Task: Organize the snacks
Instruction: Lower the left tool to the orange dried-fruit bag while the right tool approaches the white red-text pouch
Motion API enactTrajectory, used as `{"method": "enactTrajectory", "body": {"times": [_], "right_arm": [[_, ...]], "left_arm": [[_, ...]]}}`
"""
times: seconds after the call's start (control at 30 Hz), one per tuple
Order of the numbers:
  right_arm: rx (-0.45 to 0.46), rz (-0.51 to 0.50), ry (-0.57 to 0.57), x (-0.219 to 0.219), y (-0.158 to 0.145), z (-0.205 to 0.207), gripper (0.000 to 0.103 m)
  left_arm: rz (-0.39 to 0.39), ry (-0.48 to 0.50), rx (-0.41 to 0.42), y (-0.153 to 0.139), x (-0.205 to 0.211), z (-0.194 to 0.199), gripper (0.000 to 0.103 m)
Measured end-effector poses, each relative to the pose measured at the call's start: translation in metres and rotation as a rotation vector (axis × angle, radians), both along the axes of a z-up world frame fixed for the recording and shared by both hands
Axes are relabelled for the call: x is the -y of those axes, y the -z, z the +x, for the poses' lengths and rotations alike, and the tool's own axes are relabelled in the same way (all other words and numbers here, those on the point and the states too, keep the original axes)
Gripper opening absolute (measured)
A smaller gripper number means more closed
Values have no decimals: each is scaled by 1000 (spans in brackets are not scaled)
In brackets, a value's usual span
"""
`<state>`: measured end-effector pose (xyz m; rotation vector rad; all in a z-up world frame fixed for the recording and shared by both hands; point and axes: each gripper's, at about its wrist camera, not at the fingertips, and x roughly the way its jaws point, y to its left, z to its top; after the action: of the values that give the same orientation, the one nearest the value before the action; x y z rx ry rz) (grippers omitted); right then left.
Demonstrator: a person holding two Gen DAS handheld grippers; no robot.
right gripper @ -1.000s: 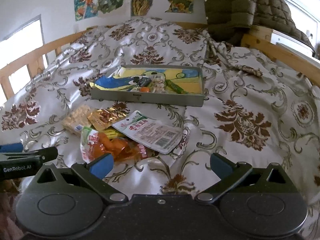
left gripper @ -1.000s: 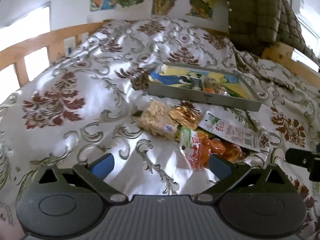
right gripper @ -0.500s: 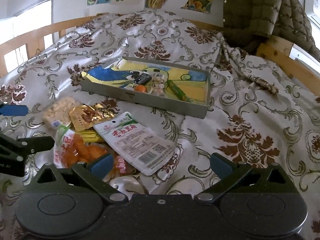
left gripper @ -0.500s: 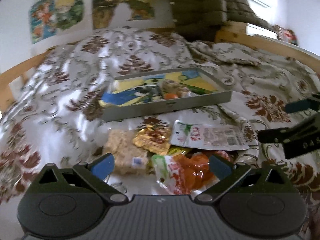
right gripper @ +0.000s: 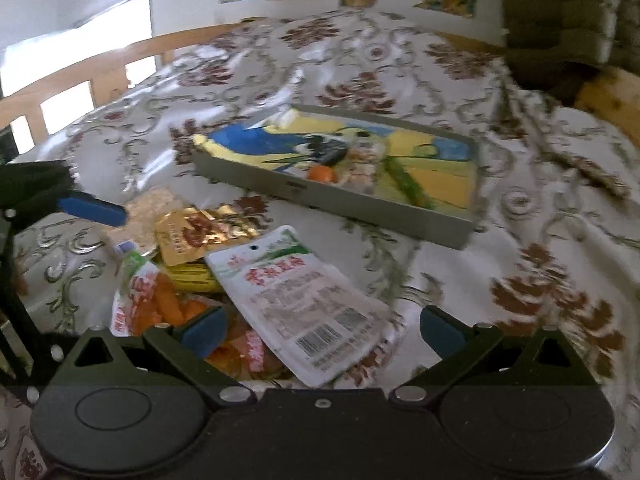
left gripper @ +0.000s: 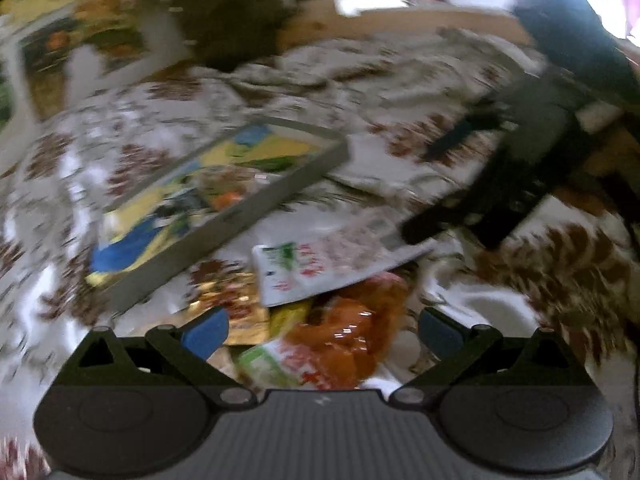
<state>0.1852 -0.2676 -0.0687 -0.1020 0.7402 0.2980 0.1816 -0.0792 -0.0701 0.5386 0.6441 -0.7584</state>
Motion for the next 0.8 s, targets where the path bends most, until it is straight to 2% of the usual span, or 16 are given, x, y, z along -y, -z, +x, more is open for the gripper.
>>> {"method": "enactTrajectory", "body": {"times": [0.17, 0.33, 0.5, 0.57, 0.8], "right_arm": [[-22, 46, -68, 4, 9, 20, 102], [-30, 73, -127, 8, 18, 40, 102], [-80, 78, -232, 4, 29, 65, 102], [-87, 77, -259, 2, 31, 74, 102], [-139, 112, -309, 4, 45, 95, 102]], "left_arm": [[38, 118, -91, 12, 11, 13, 103], [74, 171, -145, 22, 12, 22, 103], [100, 201, -197, 23, 12, 32, 102], [112, 211, -216, 24, 13, 38, 101], [155, 201, -285, 26, 15, 58, 84]]}}
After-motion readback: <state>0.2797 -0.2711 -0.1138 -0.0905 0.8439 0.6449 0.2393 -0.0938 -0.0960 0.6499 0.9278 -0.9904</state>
